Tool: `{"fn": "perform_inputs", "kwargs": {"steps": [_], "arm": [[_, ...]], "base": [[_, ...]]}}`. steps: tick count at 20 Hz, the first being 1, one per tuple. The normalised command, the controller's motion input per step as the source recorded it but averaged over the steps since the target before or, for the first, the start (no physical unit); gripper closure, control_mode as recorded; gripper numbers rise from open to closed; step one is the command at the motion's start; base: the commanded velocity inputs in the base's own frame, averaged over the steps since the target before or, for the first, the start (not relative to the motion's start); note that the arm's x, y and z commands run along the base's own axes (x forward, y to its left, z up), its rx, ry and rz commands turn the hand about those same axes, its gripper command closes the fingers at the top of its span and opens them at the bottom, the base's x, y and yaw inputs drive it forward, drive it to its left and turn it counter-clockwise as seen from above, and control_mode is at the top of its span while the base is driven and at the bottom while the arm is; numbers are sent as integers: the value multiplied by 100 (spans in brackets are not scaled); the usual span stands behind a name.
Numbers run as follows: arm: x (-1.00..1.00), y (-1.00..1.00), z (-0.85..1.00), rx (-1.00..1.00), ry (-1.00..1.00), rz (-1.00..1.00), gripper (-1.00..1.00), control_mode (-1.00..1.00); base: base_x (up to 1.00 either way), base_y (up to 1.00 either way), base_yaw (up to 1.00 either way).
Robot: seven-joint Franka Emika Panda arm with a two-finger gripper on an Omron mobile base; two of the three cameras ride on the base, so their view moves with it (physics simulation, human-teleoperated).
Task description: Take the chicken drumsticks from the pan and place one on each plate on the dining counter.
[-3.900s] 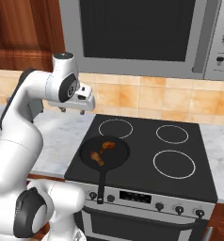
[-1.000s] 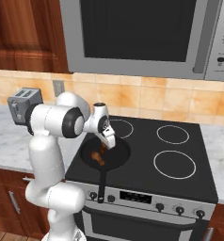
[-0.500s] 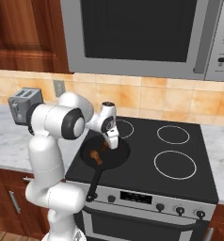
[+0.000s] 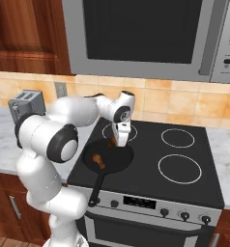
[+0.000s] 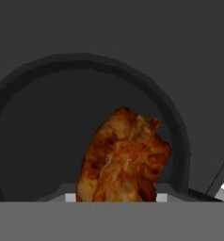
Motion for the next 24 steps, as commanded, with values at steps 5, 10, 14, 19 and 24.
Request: {"fn": "perform_inputs", "kwargs": {"steps": [5, 10, 14, 19, 24], "arm": [[-100, -12, 54, -8, 16, 0, 100, -100], [-100, 0, 4, -5, 0, 5, 100, -100], [-92, 5, -22, -2, -4, 8, 100, -100], [-29, 18, 0, -3, -8, 0, 100, -100], [-11, 4, 0, 0, -3, 0, 100, 100]], "base": [[0, 0, 0], [0, 0, 0], [0, 0, 0], [0, 0, 0], [-23, 3, -5]]}}
